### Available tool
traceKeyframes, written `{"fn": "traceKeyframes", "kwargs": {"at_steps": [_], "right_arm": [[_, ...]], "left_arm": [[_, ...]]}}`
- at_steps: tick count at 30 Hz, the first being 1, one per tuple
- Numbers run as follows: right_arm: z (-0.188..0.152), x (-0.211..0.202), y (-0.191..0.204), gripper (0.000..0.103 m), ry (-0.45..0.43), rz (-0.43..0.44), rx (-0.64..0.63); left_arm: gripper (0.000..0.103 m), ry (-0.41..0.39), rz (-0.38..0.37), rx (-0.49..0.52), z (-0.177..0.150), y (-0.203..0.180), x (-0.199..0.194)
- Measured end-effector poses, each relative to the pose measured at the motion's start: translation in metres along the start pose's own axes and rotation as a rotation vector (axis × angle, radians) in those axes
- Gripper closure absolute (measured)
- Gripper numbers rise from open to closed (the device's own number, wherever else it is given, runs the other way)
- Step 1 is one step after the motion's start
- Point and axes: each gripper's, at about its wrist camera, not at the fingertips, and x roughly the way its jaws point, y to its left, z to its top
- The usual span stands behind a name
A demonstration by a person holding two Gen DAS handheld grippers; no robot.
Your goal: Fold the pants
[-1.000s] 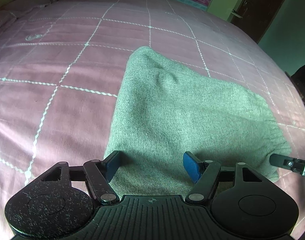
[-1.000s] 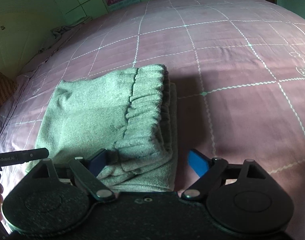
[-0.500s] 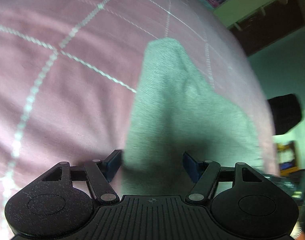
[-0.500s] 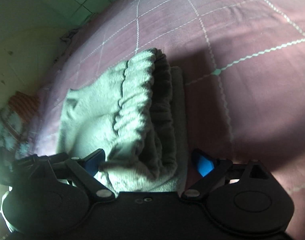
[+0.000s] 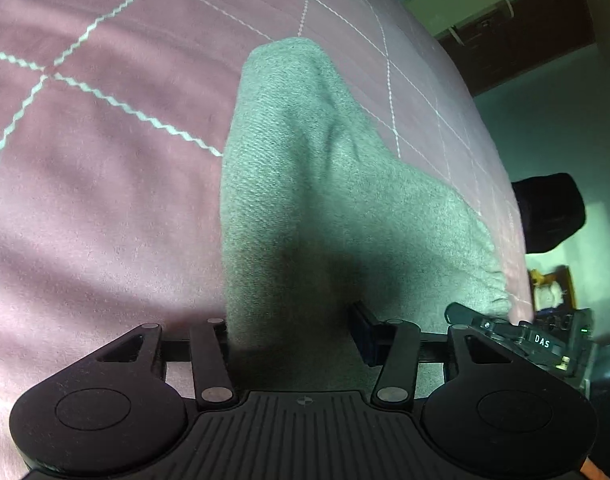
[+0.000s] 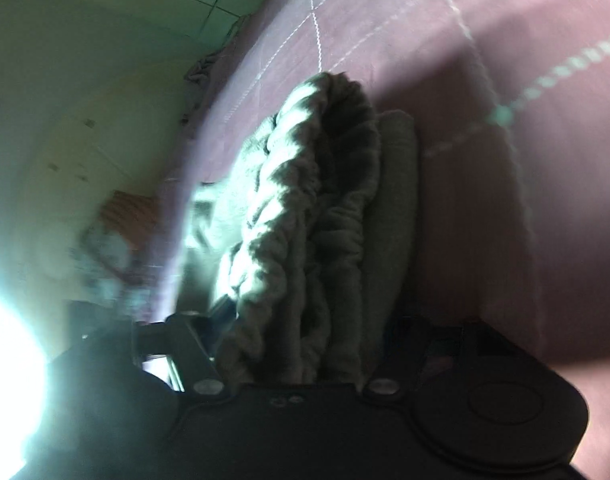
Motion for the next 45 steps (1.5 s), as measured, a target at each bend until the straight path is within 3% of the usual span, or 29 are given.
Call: {"fn": "traceKeyframes", "kwargs": {"at_steps": [2,7,10,14,18,25,31,38,45], "right_arm": [[-0.003,-0.001,0.017,0.055,-0.025,-0.077,-0.039],[-0.020,0.000,0.038,0.057,-0.051,-0.167,-0.119],[-0.021,0.007,0.043,0.057,-0.077,-0.207,-0.094],[-0.029,0.006,0.069,0.059,-0.103,-0.266,-0.112],[-0.036,-0.015,0.083,0.061,-0.163,-0.183,-0.099],[-0.035,-0.033,0.125,0.062,-0.191,-0.080,-0.155],[-0.007,-0.047,0.155,0.061,-0.248,0.000,-0.196],[0.037,-0.046,0.178,0.061,-0.303,0.039,-0.247],[0.074,-0.027,0.175,0.061,-0.317,0.028,-0.262]], "left_arm": [[0.065,-0.018,0.037,0.033,-0.004,-0.010,-0.004],[0.066,-0.038,0.103,0.092,-0.005,-0.024,0.006],[0.066,-0.064,0.178,0.156,-0.011,-0.046,0.007],[0.077,-0.127,0.217,0.221,-0.020,-0.067,-0.008],[0.078,-0.178,0.176,0.230,-0.024,-0.078,-0.031],[0.078,-0.258,0.132,0.228,-0.016,-0.097,-0.067],[0.078,-0.348,0.115,0.237,0.012,-0.114,-0.096],[0.078,-0.417,0.152,0.287,0.056,-0.144,-0.104],[0.078,-0.435,0.228,0.308,0.094,-0.155,-0.076]]}}
